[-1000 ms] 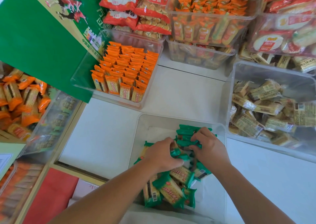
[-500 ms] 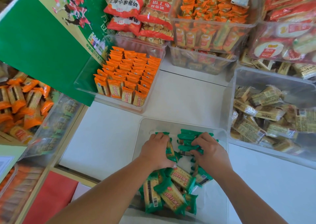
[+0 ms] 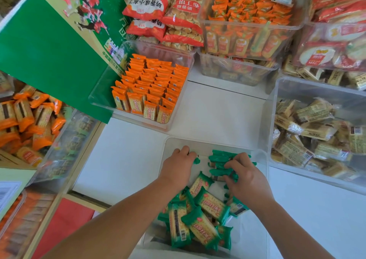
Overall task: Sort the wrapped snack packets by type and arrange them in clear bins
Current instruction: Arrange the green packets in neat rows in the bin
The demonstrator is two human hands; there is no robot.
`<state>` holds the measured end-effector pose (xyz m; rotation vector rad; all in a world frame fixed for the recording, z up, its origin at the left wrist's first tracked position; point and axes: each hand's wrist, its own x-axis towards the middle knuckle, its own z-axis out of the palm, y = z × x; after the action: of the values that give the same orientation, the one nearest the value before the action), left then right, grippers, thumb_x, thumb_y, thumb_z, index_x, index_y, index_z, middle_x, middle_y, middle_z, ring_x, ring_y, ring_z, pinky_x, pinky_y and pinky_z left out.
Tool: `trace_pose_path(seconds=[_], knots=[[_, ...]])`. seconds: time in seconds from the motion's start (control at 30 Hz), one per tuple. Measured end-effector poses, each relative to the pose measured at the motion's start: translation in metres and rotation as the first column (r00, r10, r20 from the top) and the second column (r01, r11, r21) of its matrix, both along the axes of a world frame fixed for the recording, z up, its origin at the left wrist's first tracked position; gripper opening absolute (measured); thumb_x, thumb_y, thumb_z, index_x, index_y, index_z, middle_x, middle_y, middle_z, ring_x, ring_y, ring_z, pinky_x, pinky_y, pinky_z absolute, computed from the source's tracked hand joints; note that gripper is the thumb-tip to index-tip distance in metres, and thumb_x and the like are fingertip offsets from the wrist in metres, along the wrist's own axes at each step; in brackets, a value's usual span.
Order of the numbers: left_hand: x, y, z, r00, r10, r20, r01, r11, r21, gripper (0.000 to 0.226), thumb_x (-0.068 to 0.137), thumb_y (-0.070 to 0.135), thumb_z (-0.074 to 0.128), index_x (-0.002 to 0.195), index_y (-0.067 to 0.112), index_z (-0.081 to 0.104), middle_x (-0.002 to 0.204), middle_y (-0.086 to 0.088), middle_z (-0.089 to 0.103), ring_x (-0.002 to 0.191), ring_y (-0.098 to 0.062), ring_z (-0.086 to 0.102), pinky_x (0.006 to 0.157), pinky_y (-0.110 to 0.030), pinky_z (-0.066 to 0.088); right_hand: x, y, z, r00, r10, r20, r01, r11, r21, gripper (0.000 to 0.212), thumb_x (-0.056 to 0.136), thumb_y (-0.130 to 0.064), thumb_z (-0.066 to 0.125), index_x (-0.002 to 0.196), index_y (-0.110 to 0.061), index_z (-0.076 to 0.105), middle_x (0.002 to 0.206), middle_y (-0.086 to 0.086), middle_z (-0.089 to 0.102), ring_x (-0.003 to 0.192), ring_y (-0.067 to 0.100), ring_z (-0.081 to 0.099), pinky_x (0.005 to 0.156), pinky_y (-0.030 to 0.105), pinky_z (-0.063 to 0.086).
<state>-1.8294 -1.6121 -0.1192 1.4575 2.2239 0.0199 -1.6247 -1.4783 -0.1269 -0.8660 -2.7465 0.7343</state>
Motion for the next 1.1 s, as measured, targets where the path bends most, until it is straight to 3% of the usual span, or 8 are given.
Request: trace_pose_path(seconds=[0.13,0.3,0.4,0.5,0.7,0.87,0.97,1.1], knots=[[-0.002,0.005,-0.005,0.964,0.116,0.24,-0.158,0.973,0.165,0.058,0.087,0.007,0.068,0.14,0.02,0.05,0.131,-0.003,0.056,0.112,-0.023,0.056,0.088,-0.044,0.054,0.0,-0.003,0.001,1.0,-0.005,0.02,0.004,0.999,0.037,0.057,0.074,-0.022,0.087,0.125,-0.011,0.065,0.111,0.0,0.057,0.081,0.022,0.063,0.064,0.035,0.059],[0.008,-0.001,-0.007,0.874,0.284,0.395,-0.381,0.905,0.192,0.061,0.09,0.01,0.07,0.146,0.018,0.048,0.137,-0.003,0.057,0.118,-0.019,0.06,0.102,-0.035,0.052,-0.003,-0.007,-0.001,0.997,0.069,0.021,-0.072,0.984,0.16,0.057,0.062,-0.021,0.096,0.112,-0.009,0.072,0.101,0.003,0.066,0.083,0.028,0.065,0.062,0.04,0.06],[0.014,-0.005,-0.011,0.817,0.389,0.425,-0.483,0.864,0.139,0.064,0.088,0.02,0.076,0.145,0.02,0.047,0.127,0.001,0.065,0.108,-0.016,0.065,0.096,-0.035,0.056,-0.011,-0.014,-0.004,0.996,0.068,0.065,-0.079,0.978,0.192,0.056,0.06,-0.016,0.095,0.11,-0.012,0.072,0.097,0.005,0.064,0.077,0.028,0.064,0.053,0.04,0.057],[0.018,0.0,-0.012,0.818,0.364,0.445,-0.455,0.883,0.113,0.043,0.088,0.022,0.075,0.128,0.021,0.06,0.112,0.003,0.072,0.095,-0.013,0.07,0.082,-0.028,0.057,-0.017,-0.019,-0.003,0.997,0.027,0.077,-0.04,0.986,0.163,0.053,0.063,-0.009,0.091,0.112,-0.014,0.071,0.098,0.006,0.062,0.073,0.029,0.064,0.047,0.04,0.056],[0.019,0.005,-0.015,0.699,0.498,0.513,-0.625,0.774,0.101,0.028,0.085,0.025,0.079,0.105,0.017,0.061,0.1,0.001,0.072,0.091,-0.015,0.069,0.079,-0.031,0.057,-0.014,-0.017,-0.003,1.0,-0.013,0.001,0.012,0.996,0.084,0.04,0.068,0.001,0.086,0.104,-0.009,0.072,0.103,0.005,0.058,0.071,0.027,0.066,0.048,0.04,0.058],[0.021,0.004,-0.018,0.737,0.49,0.466,-0.558,0.83,0.01,0.032,0.093,0.04,0.07,0.115,0.018,0.062,0.117,0.001,0.07,0.108,-0.02,0.065,0.09,-0.038,0.055,-0.025,-0.023,0.01,0.987,-0.003,0.159,-0.047,0.949,0.313,0.048,0.058,-0.009,0.085,0.102,-0.014,0.067,0.097,0.007,0.055,0.079,0.029,0.056,0.064,0.04,0.051],[0.018,-0.008,-0.016,0.759,0.475,0.445,-0.489,0.867,-0.094,0.045,0.098,0.059,0.054,0.117,0.019,0.065,0.124,0.002,0.068,0.11,-0.018,0.063,0.092,-0.038,0.053,-0.026,-0.027,0.016,0.993,0.02,0.12,-0.063,0.927,0.37,0.037,0.07,-0.029,0.084,0.1,-0.017,0.067,0.102,0.008,0.057,0.092,0.03,0.055,0.076,0.043,0.049],[0.022,-0.013,-0.012,0.748,0.423,0.511,-0.394,0.903,-0.171,0.06,0.096,0.073,0.036,0.135,0.035,0.061,0.139,0.009,0.064,0.125,-0.016,0.059,0.105,-0.04,0.048,-0.042,-0.023,0.005,0.989,0.12,0.085,-0.143,0.912,0.383,0.022,0.082,-0.036,0.08,0.089,-0.02,0.066,0.098,0.005,0.057,0.089,0.029,0.055,0.075,0.042,0.046]])
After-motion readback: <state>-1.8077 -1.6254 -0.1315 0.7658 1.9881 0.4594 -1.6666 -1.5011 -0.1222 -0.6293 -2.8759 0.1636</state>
